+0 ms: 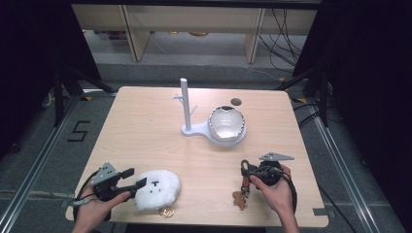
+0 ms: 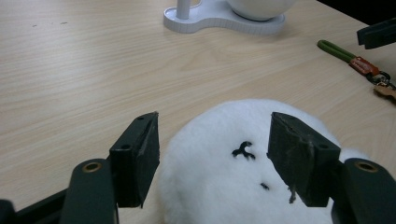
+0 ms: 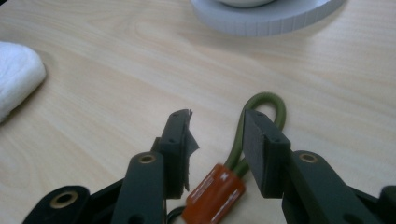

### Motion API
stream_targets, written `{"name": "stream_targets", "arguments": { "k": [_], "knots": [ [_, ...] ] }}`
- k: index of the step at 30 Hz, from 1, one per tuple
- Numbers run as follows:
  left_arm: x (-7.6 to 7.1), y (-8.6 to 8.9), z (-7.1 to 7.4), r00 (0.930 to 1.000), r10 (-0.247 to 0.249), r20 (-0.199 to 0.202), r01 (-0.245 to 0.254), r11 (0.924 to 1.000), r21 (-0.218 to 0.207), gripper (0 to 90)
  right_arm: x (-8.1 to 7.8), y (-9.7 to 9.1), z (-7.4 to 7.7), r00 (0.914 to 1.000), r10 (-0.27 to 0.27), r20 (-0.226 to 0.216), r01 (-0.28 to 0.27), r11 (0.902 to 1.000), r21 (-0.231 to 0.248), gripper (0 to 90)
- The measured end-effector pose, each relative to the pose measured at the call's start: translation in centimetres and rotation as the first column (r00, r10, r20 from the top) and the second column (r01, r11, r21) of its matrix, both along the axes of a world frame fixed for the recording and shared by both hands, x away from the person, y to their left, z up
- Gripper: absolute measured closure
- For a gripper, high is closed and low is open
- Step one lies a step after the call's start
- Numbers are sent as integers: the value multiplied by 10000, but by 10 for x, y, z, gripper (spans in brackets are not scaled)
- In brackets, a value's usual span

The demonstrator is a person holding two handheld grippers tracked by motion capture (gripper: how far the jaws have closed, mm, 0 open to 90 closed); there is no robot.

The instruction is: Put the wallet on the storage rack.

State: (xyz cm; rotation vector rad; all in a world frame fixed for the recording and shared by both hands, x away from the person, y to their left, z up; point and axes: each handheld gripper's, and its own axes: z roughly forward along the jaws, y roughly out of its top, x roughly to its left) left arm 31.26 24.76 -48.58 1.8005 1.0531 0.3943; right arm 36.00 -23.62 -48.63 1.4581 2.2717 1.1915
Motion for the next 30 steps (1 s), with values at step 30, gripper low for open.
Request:
{"name": "stream_targets", "arguments": {
  "k": [30],
  "knots": [
    [25,4,16,9529,-416,-3004,1147,9664,2301,338,-10,5,19,9908,-226,-1334,153,9984,-551,544]
  ]
}}
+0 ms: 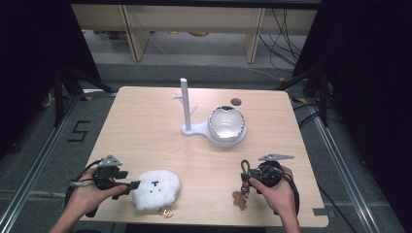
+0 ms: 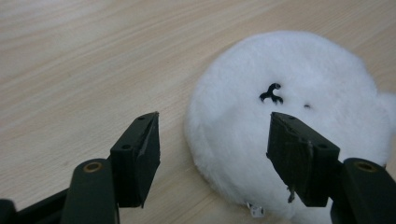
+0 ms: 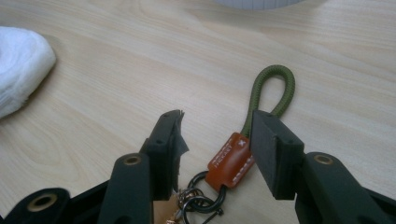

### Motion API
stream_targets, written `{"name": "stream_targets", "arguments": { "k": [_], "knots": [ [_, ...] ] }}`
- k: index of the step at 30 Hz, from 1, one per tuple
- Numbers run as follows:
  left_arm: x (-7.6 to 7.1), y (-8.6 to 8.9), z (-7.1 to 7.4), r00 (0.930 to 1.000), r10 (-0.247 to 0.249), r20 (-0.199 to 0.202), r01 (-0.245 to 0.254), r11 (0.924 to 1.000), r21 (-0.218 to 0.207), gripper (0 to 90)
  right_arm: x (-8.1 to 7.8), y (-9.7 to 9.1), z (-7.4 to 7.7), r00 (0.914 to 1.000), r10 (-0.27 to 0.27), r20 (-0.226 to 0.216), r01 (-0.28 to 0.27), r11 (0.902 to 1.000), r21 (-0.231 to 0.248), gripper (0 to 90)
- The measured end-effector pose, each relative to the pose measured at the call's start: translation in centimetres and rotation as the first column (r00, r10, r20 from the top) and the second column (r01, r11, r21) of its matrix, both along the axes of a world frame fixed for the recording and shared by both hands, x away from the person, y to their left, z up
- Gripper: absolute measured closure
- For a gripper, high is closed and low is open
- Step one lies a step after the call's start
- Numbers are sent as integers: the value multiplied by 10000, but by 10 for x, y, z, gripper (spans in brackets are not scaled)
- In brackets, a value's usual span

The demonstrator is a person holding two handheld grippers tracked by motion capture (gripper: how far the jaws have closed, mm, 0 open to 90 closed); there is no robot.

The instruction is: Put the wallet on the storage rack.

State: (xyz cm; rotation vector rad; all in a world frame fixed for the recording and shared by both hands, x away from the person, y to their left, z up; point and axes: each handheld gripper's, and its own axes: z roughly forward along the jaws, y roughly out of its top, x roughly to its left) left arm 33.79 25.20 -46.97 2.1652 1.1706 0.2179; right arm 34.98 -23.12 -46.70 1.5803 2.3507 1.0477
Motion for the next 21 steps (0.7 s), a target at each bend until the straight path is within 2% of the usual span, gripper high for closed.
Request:
{"name": "stream_targets", "arguments": {
  "k": [1,2,3,4,6,8,9,12,13,14,15,16,17,19,20,21],
  "knots": [
    [3,-2,-3,9998,-106,-195,109,9999,132,338,0,0,-1,9997,134,-185,-132,9999,95,543],
    [3,-2,-3,9998,-106,-195,109,9999,132,338,0,0,-1,9997,134,-185,-132,9999,95,543],
    [5,-4,-5,9997,-35,-227,36,10000,56,338,0,1,-4,9999,100,73,-102,9998,141,541],
    [9,-5,-8,9986,-195,-495,204,9996,195,337,-1,2,-4,10000,32,31,-33,9999,140,540],
    [12,-8,-10,9975,-301,-635,315,9993,209,337,-1,2,-4,9999,-15,-106,16,10000,25,538],
    [13,-9,-12,9970,-313,-707,327,9993,186,339,-1,3,-4,10000,32,-19,-32,9999,108,536],
    [14,-11,-13,9955,-330,-894,356,9990,284,341,-1,2,-4,10000,85,13,-85,9999,136,535],
    [15,-14,-14,9941,-220,-1066,242,9995,196,345,-1,2,-5,9998,163,-101,-161,9997,203,534],
    [16,-14,-15,9932,-271,-1131,306,9991,297,345,-1,3,-5,9997,177,-146,-174,9996,207,534],
    [16,-16,-16,9926,-119,-1212,155,9995,291,347,-2,5,-7,10000,-18,55,17,9996,266,533],
    [16,-16,-16,9926,-119,-1212,155,9995,291,350,-2,5,-7,10000,-18,55,17,9996,266,533],
    [17,-15,-16,9914,-266,-1285,327,9984,460,350,-3,5,-5,9995,-62,-310,68,9998,173,532],
    [19,-17,-17,9891,-267,-1451,337,9984,462,355,-3,5,-5,9994,-34,-339,36,10000,74,530],
    [19,-18,-17,9883,-223,-1509,301,9983,495,366,-4,6,-4,9996,-34,-287,35,10000,27,528],
    [20,-18,-18,9872,-285,-1567,366,9982,486,373,-2,6,-6,9999,117,-120,-115,9999,127,526],
    [20,-19,-19,9849,-124,-1724,213,9985,499,388,-3,6,-6,9997,207,-158,-204,9996,187,525]
  ]
}}
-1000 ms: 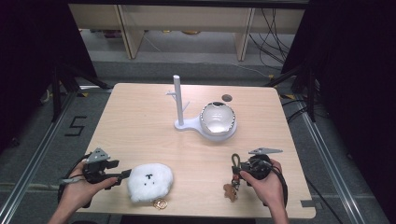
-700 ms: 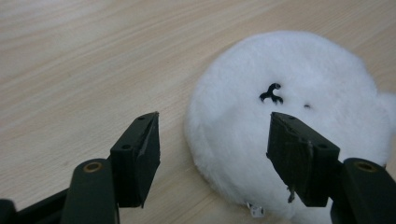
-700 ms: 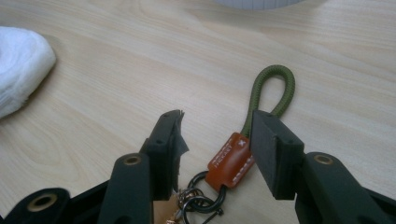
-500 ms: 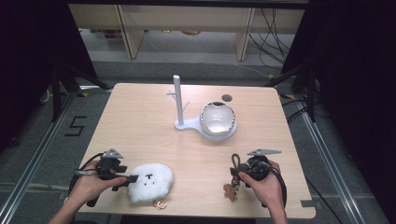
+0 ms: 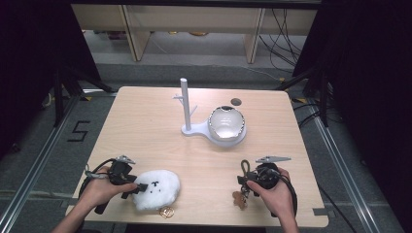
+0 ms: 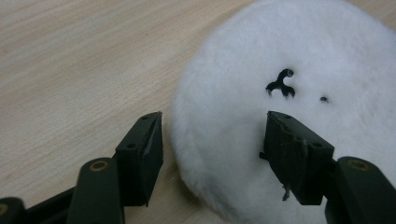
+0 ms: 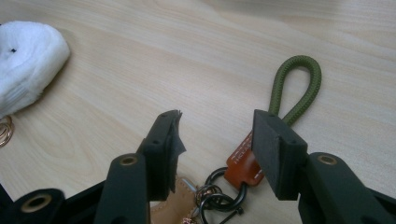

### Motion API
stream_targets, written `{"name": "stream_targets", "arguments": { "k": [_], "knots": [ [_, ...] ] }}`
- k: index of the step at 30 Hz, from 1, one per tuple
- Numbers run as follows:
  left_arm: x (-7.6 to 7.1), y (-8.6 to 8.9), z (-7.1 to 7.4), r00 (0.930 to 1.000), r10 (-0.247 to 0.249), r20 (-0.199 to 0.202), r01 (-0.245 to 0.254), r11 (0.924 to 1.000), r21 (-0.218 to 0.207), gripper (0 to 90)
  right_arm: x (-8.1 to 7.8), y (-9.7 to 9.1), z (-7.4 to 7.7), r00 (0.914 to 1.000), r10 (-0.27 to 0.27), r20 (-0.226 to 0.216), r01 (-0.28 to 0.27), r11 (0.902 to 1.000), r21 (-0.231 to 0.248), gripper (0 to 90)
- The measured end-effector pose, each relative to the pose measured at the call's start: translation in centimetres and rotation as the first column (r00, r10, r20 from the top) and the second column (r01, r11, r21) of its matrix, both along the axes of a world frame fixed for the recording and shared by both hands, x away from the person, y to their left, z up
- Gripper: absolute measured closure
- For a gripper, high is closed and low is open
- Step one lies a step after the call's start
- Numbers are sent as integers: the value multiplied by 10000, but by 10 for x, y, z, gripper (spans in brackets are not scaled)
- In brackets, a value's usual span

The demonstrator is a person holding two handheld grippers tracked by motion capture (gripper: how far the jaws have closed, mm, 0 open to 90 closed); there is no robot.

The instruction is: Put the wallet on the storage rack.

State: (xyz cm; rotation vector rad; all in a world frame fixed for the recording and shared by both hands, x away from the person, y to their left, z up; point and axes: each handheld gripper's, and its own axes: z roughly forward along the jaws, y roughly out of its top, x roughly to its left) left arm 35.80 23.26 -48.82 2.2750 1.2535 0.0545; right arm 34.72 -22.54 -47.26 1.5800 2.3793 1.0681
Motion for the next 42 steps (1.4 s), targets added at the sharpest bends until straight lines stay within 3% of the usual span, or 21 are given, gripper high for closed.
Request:
{"name": "stream_targets", "arguments": {
  "k": [3,8,12,14,16,17,18,23,26,27,29,30,34,35,36,37,38,39,40,41,42],
  "knots": [
    [1,2,0,9990,-349,-282,355,9991,230,437,-1,1,1,9999,135,34,-135,9998,116,519],
    [-2,-3,-3,9997,113,-198,-110,9999,131,467,-4,5,5,9997,219,69,-221,9994,277,514],
    [-3,-4,-4,9997,255,-53,-255,9997,-31,561,-5,7,9,9992,351,201,-359,9985,410,512],
    [-5,-4,-5,9996,236,145,-234,9997,-111,590,-6,8,9,9987,396,308,-405,9987,301,511],
    [-10,-4,-4,9978,-34,657,38,10000,-64,696,-7,9,11,9985,471,296,-480,9983,326,511],
    [-10,-4,-4,9978,-34,657,38,10000,-64,724,-7,9,11,9985,471,296,-480,9983,326,511],
    [-11,-5,-4,9956,-176,925,184,9998,-70,749,-8,11,12,9988,402,269,-409,9988,259,508],
    [-17,-6,-3,9885,-367,1469,381,9993,-63,796,-9,13,14,9967,659,470,-677,9969,392,508],
    [-21,-4,-3,9826,-268,1840,344,9987,-379,804,-10,14,14,9967,705,399,-720,9966,390,508],
    [-25,-2,-2,9745,-244,2231,398,9971,-648,810,-11,17,14,9979,576,294,-589,9972,455,509],
    [-26,-1,0,9712,-200,2373,381,9967,-721,815,-13,18,16,9985,518,171,-526,9971,545,508],
    [-29,0,3,9652,-236,2604,500,9942,-954,815,-11,19,14,9971,546,538,-578,9965,602,509],
    [-37,1,13,9430,78,3326,505,9848,-1661,821,-11,21,18,9948,740,699,-788,9945,684,506],
    [-40,-1,16,9329,305,3587,442,9792,-1982,822,-13,24,20,9971,580,490,-616,9953,747,504],
    [-42,-2,22,9163,420,3983,597,9691,-2395,824,-13,26,20,9954,632,724,-697,9934,908,501],
    [-42,-2,22,9163,420,3983,597,9691,-2395,824,-13,26,20,9954,632,724,-697,9934,908,501],
    [-43,-2,25,9089,462,4144,625,9675,-2449,824,-11,25,19,9922,787,966,-867,9929,816,500],
    [-44,-3,32,8905,517,4521,770,9621,-2616,825,-13,28,21,9946,584,853,-664,9934,935,500],
    [-44,-3,32,8905,517,4521,770,9621,-2616,825,-13,28,21,9946,584,853,-664,9934,935,500],
    [-44,-7,39,8720,657,4850,826,9569,-2783,826,-13,28,22,9939,577,939,-672,9927,1005,500],
    [-44,-7,39,8720,657,4850,826,9569,-2783,826,-13,29,23,9931,577,1021,-684,9922,1040,501]
  ]
}}
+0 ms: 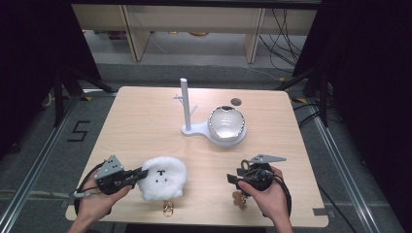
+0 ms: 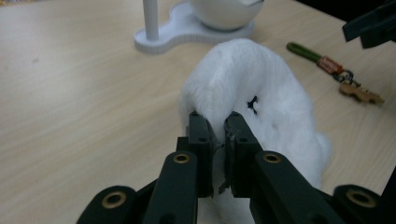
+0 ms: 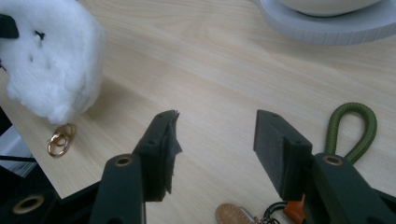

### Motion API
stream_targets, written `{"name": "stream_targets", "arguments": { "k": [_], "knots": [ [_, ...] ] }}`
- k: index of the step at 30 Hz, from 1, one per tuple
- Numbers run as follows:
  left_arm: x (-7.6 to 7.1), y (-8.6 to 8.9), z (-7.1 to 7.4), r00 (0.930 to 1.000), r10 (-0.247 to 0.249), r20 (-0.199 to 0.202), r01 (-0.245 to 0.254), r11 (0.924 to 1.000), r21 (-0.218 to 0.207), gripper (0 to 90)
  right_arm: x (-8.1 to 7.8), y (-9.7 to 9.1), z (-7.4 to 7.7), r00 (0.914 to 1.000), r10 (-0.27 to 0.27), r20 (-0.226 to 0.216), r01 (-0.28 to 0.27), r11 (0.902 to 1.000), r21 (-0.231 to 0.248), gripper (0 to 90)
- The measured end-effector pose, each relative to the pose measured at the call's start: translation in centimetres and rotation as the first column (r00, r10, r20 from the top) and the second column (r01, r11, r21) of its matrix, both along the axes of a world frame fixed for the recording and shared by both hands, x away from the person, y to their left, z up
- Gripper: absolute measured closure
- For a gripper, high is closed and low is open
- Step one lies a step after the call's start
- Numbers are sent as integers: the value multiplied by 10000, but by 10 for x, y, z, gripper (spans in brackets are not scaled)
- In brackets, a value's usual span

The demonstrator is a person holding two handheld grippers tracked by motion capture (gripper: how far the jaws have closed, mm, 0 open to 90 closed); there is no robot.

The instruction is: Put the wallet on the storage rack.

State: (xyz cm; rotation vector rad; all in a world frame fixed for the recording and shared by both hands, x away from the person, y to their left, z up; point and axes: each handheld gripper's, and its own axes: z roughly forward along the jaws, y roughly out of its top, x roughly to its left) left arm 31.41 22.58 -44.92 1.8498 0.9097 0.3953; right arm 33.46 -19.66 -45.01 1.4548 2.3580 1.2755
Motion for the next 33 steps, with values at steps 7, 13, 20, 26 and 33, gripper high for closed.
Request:
{"name": "stream_targets", "arguments": {
  "k": [7,13,20,26,33],
  "knots": [
    [3,-12,19,9961,-96,873,126,9993,-338,827,0,1,3,9986,52,531,-48,10000,-68,501],
    [5,-21,31,9857,-268,1664,346,9984,-443,826,1,4,5,9963,-12,859,-4,9998,183,500],
    [4,-28,42,9698,-308,2418,472,9969,-625,826,2,14,13,9867,51,1623,-207,9953,944,488],
    [8,-32,51,9520,-373,3037,587,9964,-617,826,4,23,19,9750,130,2218,-410,9917,1222,474],
    [13,-43,54,9473,-603,3145,798,9956,-496,825,8,35,33,9553,251,2945,-746,9846,1582,451]
  ]
}}
